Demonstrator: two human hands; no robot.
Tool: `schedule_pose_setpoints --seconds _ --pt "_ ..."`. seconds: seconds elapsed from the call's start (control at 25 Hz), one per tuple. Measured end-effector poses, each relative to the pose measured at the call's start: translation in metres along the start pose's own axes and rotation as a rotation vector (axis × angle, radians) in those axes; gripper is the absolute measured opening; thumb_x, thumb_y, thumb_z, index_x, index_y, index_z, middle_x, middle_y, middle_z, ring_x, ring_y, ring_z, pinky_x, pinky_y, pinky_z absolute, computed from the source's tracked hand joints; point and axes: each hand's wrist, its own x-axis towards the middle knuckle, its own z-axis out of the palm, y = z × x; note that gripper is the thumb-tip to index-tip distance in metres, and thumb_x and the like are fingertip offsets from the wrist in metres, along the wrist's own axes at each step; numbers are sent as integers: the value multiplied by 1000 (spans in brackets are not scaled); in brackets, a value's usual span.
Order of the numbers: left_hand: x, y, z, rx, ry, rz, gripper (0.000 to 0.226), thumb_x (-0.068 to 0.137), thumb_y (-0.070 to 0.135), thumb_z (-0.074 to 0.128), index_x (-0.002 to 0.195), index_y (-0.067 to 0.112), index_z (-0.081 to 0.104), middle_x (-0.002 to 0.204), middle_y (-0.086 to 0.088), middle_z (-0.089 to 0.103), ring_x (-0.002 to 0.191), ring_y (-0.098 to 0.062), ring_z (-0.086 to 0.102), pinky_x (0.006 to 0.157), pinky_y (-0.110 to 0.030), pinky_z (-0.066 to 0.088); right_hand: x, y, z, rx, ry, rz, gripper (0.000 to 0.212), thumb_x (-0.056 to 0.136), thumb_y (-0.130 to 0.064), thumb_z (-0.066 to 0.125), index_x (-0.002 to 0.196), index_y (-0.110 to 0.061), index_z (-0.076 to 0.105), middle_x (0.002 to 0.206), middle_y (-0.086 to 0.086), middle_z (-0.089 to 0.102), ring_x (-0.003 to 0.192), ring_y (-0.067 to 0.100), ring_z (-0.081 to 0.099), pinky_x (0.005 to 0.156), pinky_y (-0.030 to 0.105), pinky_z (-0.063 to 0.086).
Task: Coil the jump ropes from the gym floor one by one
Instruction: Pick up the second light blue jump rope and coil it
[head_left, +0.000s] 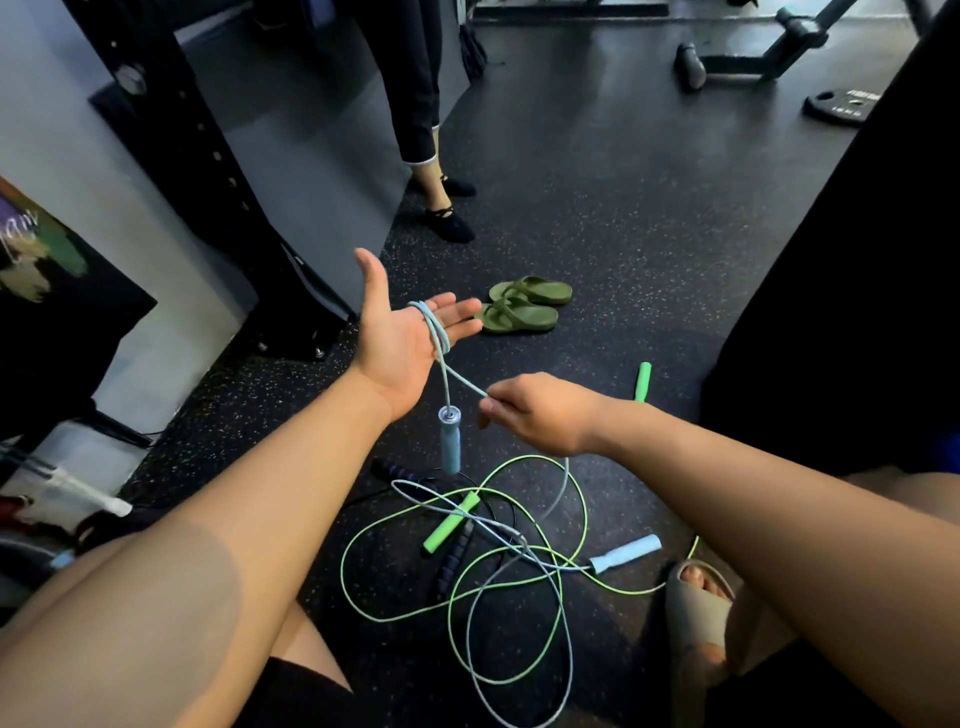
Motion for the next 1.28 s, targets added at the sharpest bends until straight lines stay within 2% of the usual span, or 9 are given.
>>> schedule_pose_setpoints --seconds 0.12,0.24,0.36,0.44,0.52,0.8,0.96,1.12,1.28 --pt "1 -8 0 279 13 -95 118 81 87 -3 137 -5 45 114 -20 73 110 -31 70 113 -44 38 2 -1 -6 -50 139 -60 34 104 -35 43 99 -15 69 90 4 72 83 23 66 80 39 50" --pt "-3 -14 5 510 -120 -219 122 78 88 -10 128 -2 57 100 -16 76 105 -23 70 115 -42 34 0 -1 -16 -30 243 -127 26 102 -37 49 108 -24 71 81 1 72 70 19 64 70 34 51" --pt "-8 -13 11 619 -319 -370 126 75 89 -12 99 1 74 94 -19 73 99 -26 70 99 -34 42 -1 2 -28 65 285 -64 36 96 -47 59 72 -20 64 60 -1 60 52 9 50 57 33 46" --pt "-10 -11 14 616 -375 -451 130 74 91 -10 104 -8 69 90 -23 70 91 -34 70 84 -29 51 -1 8 -34 171 292 -24 41 88 -49 67 67 -15 64 55 -1 56 49 7 43 51 27 37" --pt "-13 -8 16 590 -418 -503 124 73 92 -7 96 -7 64 73 -19 66 75 -35 69 68 -25 55 -1 14 -38 312 305 -33 43 81 -49 74 64 -11 61 54 -2 49 50 6 37 50 27 31" --pt "-21 -1 18 331 -529 -482 107 62 99 -8 70 9 50 43 -2 44 48 -26 55 76 -36 51 3 35 -23 504 354 4 53 95 -40 59 67 3 45 62 1 34 55 6 30 50 24 27" --pt "-25 -1 15 129 -453 -397 100 63 100 -1 67 13 48 44 1 39 48 -24 50 80 -38 45 2 34 -7 454 279 75 67 94 -61 37 85 1 58 67 6 51 59 14 48 59 38 47" --pt "-25 1 15 -202 -361 -261 93 67 100 21 77 12 50 58 0 46 61 -25 53 85 -35 48 5 32 8 443 184 102 59 105 -48 32 84 1 57 64 8 63 57 14 56 61 31 47" --pt "-19 5 10 -289 -216 -109 95 68 98 27 86 10 55 65 0 47 68 -27 58 103 -36 43 5 35 17 437 -12 200 43 106 -34 39 92 1 60 70 5 66 63 15 59 64 30 48"
